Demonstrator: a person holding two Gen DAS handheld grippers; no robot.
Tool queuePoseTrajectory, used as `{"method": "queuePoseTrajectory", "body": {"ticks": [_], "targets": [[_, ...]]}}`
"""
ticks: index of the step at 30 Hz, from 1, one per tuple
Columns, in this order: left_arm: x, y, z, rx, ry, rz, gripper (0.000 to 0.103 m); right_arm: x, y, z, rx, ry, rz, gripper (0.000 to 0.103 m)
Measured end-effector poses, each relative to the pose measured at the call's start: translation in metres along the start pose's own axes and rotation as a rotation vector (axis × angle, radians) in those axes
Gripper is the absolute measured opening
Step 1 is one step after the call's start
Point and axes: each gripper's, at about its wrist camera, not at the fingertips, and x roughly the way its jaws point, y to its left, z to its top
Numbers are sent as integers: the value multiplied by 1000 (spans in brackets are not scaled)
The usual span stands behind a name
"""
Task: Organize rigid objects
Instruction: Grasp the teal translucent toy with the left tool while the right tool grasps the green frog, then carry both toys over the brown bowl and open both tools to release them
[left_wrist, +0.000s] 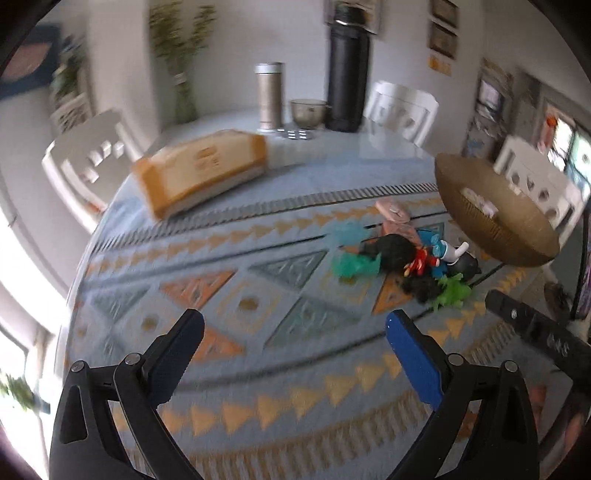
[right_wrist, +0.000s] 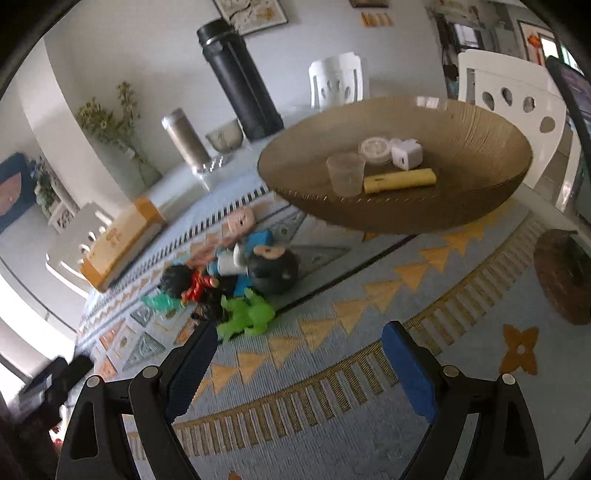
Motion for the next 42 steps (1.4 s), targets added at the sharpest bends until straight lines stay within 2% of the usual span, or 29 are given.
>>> {"method": "queuePoseTrajectory", "body": {"ticks": [1,4,7,12,13,14,20,23,25,28,30,32,36,38,41,42], "targets": [[12,-8,5,50,21,-19,98,-1,1,0,-8,-2,-3,90],[37,-24,11,141,54,-69,86,0,2,1,-17,0,4,90],[56,-36,19,201,67,-86,85,5,-6,1,16,23,25,90],[87,-37,29,186,119,-167,63,11,-13,2,51,44,32,90],[92,-37,29,184,126,-176,50,11,-11,2,44,44,29,90],[96,-39,28,185,134,-189,44,10,-9,2,37,43,25,90],[76,-35,18,175,82,-174,44,12,2,2,-29,46,12,90],[49,-25,6,168,70,-153,44,21,4,5,-89,121,51,90],[33,-17,-5,151,68,-140,44,29,10,8,-199,181,41,90],[18,-10,-18,102,82,-124,44,34,17,17,-271,215,73,89],[14,-7,-23,68,92,-134,44,39,22,26,-257,223,104,84],[8,-5,-28,41,86,-139,44,45,31,31,-290,209,86,80],[0,2,-42,-12,82,-149,44,64,50,24,-375,216,17,62],[-3,4,-50,-32,78,-153,44,58,54,15,-411,179,13,46],[-4,12,-58,-80,74,-157,44,42,59,1,-441,178,41,46],[-5,13,-59,-93,71,-158,44,32,60,-6,-442,183,78,46]]}}
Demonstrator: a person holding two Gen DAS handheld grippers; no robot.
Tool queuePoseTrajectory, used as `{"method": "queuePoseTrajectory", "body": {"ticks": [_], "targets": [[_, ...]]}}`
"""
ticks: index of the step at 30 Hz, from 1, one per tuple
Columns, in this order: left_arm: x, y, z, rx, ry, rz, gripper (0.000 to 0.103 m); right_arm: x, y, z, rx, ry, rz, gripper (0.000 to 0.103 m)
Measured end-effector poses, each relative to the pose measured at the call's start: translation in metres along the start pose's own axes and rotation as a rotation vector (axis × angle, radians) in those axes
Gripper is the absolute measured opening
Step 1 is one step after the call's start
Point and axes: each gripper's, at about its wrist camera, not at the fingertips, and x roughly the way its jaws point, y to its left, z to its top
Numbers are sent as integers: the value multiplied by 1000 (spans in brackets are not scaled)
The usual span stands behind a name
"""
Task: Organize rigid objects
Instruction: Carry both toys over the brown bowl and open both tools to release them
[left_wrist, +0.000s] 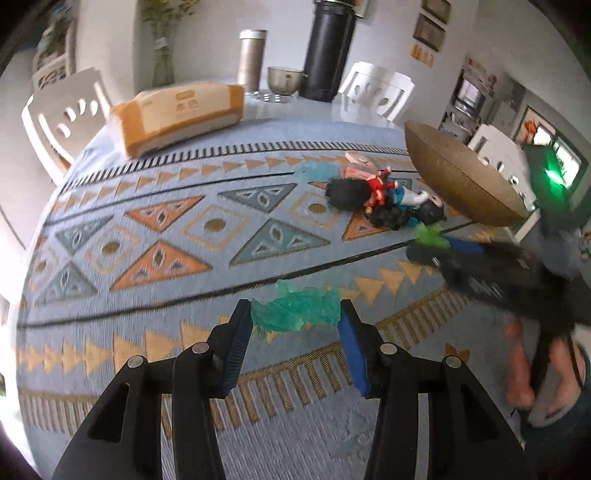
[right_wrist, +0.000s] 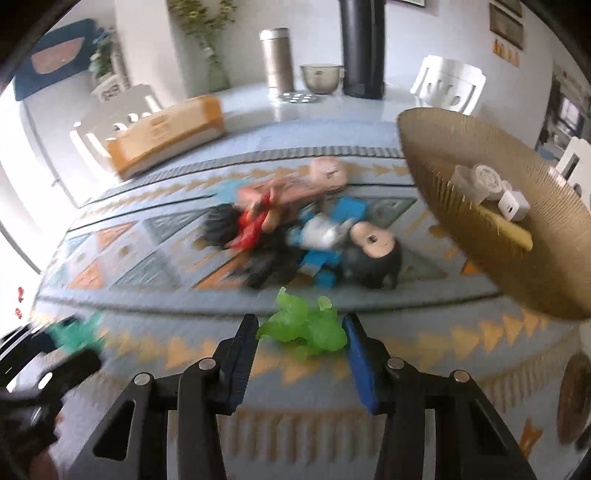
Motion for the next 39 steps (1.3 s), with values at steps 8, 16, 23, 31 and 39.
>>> {"method": "queuePoseTrajectory", "body": {"ticks": [8,16,23,31,39], "targets": [[-17,4,-7,-14,-143,68,44,-18,37,-39,-133,-15,78,46],[-13,0,-7,16,-135,92,44,-22,43,-49,-151,-61,-15,46],[-14,-1,-8,28,-133,91,44,-18,43,-42,-134,-60,-48,70],[-14,-3,-8,39,-134,93,44,-28,48,-45,-157,-123,-48,46],[-13,-5,-9,44,-132,100,44,-45,17,-43,-34,-188,145,46]]}}
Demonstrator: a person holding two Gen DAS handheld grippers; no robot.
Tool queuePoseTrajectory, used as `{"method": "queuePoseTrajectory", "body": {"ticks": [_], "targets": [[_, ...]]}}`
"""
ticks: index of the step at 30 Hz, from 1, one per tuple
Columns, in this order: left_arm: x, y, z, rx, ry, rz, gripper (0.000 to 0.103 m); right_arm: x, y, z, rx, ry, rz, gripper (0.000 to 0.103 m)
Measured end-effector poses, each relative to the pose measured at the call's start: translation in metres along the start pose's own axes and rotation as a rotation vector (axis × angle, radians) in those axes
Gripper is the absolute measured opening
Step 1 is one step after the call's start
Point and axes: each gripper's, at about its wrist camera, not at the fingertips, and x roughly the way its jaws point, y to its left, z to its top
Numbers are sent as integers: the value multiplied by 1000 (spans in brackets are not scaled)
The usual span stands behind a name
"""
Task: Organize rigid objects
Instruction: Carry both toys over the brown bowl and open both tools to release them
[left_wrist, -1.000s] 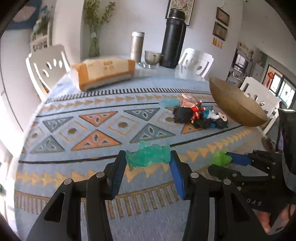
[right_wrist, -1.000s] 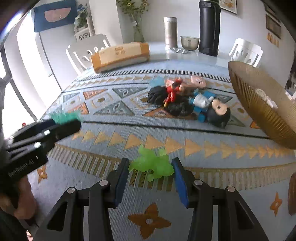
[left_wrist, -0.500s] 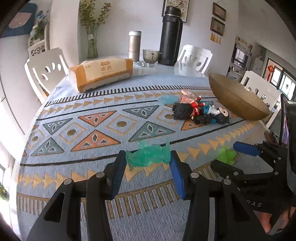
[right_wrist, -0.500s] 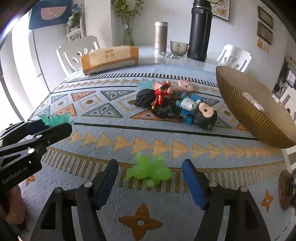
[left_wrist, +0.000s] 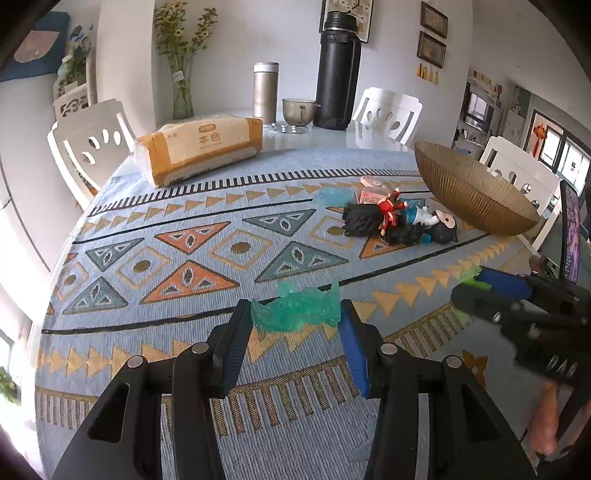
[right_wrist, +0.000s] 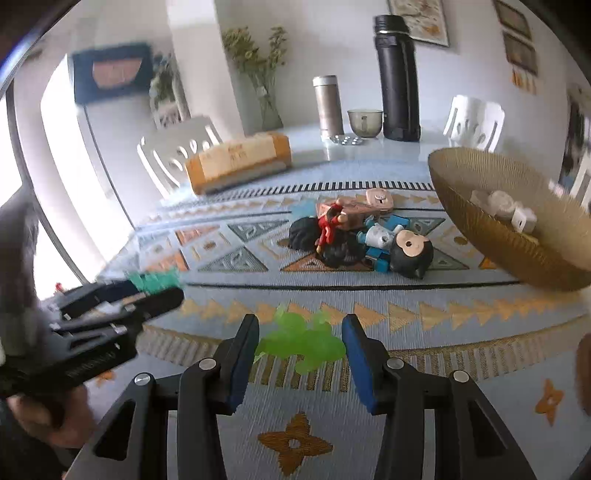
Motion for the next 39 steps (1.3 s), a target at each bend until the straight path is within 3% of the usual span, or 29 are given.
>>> {"method": "queuePoseTrajectory", "body": {"ticks": [4,10,15,20,25,27,31,36,39], "targets": [[0,-1,0,7,-1,1,44,1,-5,1,30,5,21,46],[-1,-2,-1,12,-3,3,44,1,6,-1,-20,5,-8,46],[-5,-10,6,19,-11,0,44,-9,-4,1,28,-34,-29,46],[-35,-44,52,78,-86,-91,44,-44,-34,21,145,-127,-118,46],[-44,-97,115,129,-168,-191,44,-107,-72,78,231,-277,-311,46],[-34,-117,133,133,-172,-226,44,-115,-84,94,257,-289,-353,46],[7,-152,153,123,-116,-289,44,-99,-113,108,307,-239,-448,46],[61,-182,153,143,-27,-294,44,-57,-151,97,378,-96,-470,46],[74,-184,149,144,-19,-290,45,-42,-165,94,393,-52,-479,46]]}}
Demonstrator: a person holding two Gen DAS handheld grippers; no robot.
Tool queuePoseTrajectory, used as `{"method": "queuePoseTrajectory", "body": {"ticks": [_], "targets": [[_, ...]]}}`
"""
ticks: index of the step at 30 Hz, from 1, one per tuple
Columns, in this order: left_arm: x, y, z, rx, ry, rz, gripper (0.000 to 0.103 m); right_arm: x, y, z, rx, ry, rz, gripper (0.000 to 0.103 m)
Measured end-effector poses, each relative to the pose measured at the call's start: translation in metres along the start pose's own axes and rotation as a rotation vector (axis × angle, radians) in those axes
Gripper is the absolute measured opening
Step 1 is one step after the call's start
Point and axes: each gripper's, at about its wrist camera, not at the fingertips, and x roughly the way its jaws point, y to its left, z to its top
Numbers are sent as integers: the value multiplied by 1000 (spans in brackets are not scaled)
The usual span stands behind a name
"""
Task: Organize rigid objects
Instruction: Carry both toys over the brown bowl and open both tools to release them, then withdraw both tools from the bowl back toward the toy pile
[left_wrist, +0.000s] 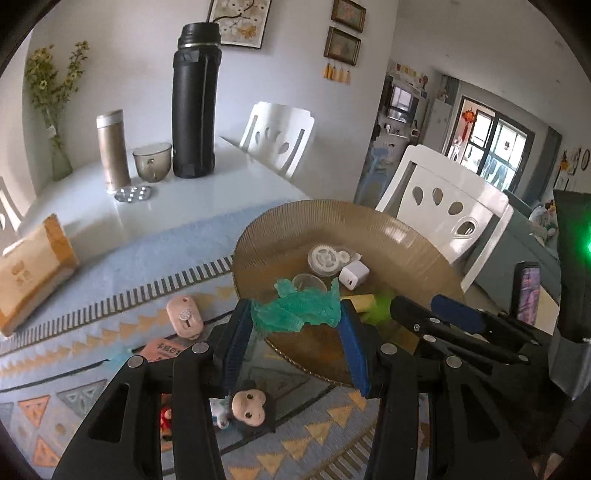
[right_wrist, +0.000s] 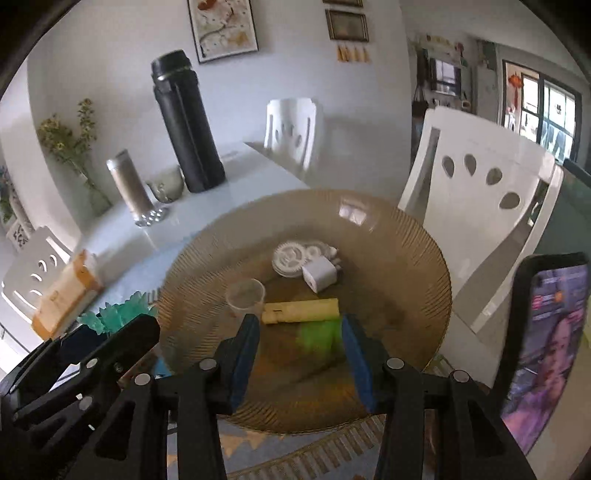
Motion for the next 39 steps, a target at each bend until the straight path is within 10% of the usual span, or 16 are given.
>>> {"method": "queuePoseTrajectory", "body": {"ticks": [20,30,39], "targets": [[-174,80,-68,-106,-197,208,81,-81,119,-68,-332,-121,192,84],[-145,154,-155,-275,-68,313,82,-37,162,-148,-466,-85,183,88],[-124,157,-160,-267,4,311,82,-7,166,-152,-475,35,177,89]]}}
